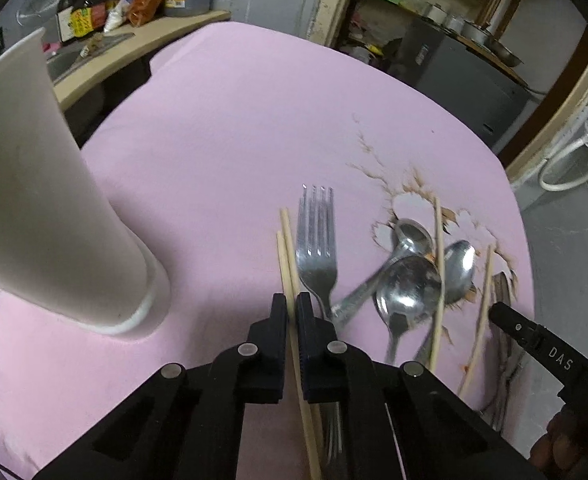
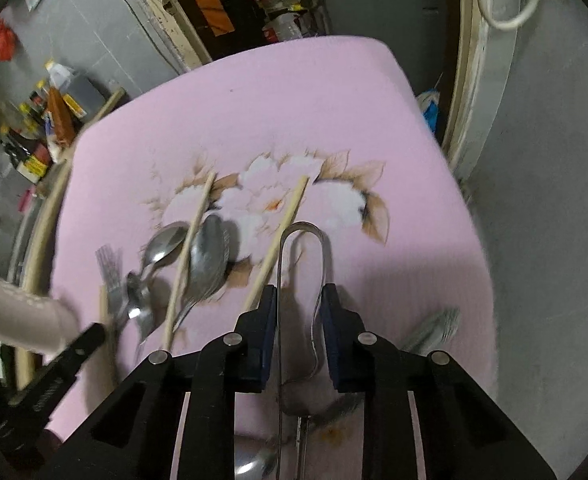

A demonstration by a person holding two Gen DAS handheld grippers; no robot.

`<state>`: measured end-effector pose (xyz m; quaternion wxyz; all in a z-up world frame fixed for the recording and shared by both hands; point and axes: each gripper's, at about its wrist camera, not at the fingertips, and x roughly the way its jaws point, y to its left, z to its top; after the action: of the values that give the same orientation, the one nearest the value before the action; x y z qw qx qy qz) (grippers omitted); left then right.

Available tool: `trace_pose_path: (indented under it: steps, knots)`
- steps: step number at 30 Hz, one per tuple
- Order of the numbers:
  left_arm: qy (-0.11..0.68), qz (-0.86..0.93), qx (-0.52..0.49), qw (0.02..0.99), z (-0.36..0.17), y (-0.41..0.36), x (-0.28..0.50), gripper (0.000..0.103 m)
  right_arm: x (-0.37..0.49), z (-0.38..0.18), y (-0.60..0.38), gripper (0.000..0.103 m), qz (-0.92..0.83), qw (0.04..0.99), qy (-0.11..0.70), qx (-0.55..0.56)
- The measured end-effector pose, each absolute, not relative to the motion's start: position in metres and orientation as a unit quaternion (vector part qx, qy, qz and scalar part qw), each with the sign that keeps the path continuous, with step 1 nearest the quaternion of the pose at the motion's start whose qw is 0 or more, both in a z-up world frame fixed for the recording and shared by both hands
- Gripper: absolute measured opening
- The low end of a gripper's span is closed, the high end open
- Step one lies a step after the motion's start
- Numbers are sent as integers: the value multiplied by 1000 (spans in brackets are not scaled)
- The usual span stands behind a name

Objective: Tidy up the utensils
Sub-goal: 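Grasp a wooden chopstick with the left tool while the right tool grasps the metal tongs, then lift the chopstick with the left tool while the right tool lifts the tongs toward the caddy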

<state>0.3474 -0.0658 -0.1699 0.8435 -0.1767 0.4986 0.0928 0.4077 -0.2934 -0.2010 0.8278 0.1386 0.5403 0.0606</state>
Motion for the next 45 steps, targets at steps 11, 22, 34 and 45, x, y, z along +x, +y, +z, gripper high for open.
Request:
trace_pose_path:
  steps: [11, 22, 34, 45]
  knots:
    - [570, 43, -188, 799, -171, -55, 339, 7, 398, -200, -283, 21, 84, 812, 569, 103]
    - [602, 37, -157, 782, -173, -65, 357, 7, 411, -202, -265, 29, 75, 816, 572, 42]
    - [559, -29, -192, 806, -152, -67, 335, 5, 371, -179, -309, 21, 111, 822, 524, 194]
    - [474, -125, -176, 853, -98, -47, 282, 5, 276, -111, -303, 21, 94, 884, 414, 195]
